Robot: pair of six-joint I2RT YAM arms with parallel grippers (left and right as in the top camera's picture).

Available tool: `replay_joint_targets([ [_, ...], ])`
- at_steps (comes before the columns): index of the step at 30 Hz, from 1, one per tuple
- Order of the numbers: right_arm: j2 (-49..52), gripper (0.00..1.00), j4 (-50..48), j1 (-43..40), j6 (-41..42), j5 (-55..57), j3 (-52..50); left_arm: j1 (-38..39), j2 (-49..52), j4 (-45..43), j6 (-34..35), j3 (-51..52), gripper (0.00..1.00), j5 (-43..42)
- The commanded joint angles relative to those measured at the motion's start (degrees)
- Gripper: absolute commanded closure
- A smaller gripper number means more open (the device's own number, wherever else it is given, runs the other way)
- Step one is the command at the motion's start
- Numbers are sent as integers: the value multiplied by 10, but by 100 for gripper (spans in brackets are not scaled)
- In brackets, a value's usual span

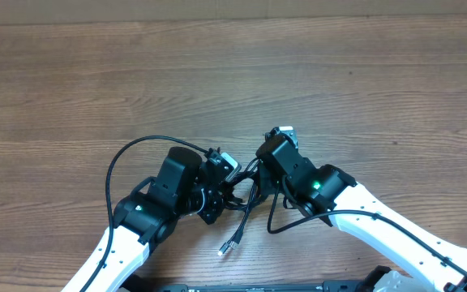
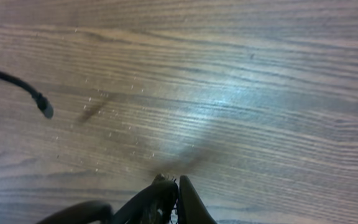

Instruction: Untangle cables

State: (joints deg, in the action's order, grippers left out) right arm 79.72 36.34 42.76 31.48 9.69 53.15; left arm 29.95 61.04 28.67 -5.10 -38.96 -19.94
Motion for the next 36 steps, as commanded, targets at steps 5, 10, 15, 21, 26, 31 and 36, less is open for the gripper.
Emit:
replay_joint_targets([
  [5,-17,96,-3,-85,0,136,26,0,-4,2,-16,-6,96,-22],
  [10,-29,96,4,-192,0,138,41,0,-4,3,-16,-6,96,-22],
  [15,-50,96,9,-278,0,136,56,0,-4,4,-16,-6,96,-22],
  [21,-96,96,24,-344,0,83,59,0,-4,8,-16,-6,96,-22],
  [26,-119,71,55,-349,-47,-125,59,0,-4,7,-16,-6,95,-22],
  [31,-113,82,105,-349,-71,-306,54,0,-4,7,-16,-6,96,-26],
  [36,-111,75,113,-349,-31,-366,30,0,-4,7,-16,-6,96,-26],
])
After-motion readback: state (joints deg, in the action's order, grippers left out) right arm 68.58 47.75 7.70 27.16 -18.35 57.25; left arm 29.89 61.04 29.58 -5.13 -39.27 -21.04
